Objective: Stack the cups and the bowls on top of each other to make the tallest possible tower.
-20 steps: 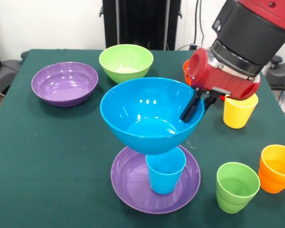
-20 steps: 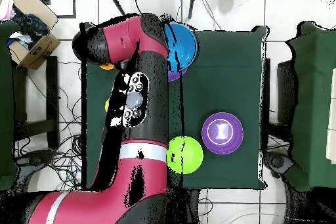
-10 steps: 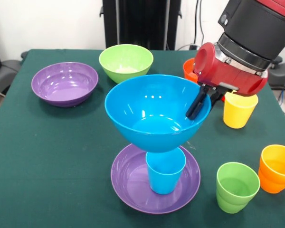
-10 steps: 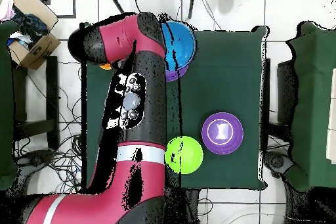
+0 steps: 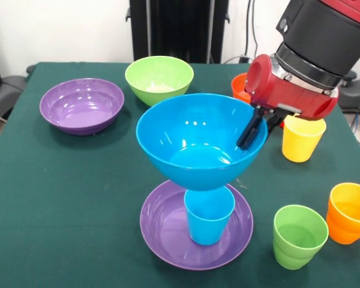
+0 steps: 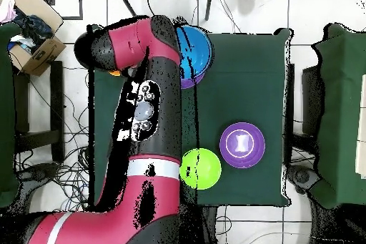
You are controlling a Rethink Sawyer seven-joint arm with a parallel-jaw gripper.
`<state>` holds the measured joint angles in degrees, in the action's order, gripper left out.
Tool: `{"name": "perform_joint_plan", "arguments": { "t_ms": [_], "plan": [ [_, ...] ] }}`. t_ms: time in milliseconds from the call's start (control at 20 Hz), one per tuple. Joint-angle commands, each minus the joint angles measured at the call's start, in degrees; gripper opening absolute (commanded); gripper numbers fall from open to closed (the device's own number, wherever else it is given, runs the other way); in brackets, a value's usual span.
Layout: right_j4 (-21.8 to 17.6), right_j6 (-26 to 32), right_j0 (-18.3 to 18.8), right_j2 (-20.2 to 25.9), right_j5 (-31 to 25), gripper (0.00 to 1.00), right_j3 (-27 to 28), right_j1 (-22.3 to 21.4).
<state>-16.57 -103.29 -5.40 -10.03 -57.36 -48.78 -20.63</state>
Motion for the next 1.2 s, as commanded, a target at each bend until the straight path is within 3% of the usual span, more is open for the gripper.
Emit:
{"name": "perform_joint_plan", "arguments": {
  "t_ms": [50, 1200],
  "plan": [
    [0.7, -0.9, 0.0, 4.4, 0.6, 0.00, -8.1, -1.1],
    [1.2, -3.1, -1.5, 5.5, 2.7, 0.00, -9.2, -0.5]
  ]
}}
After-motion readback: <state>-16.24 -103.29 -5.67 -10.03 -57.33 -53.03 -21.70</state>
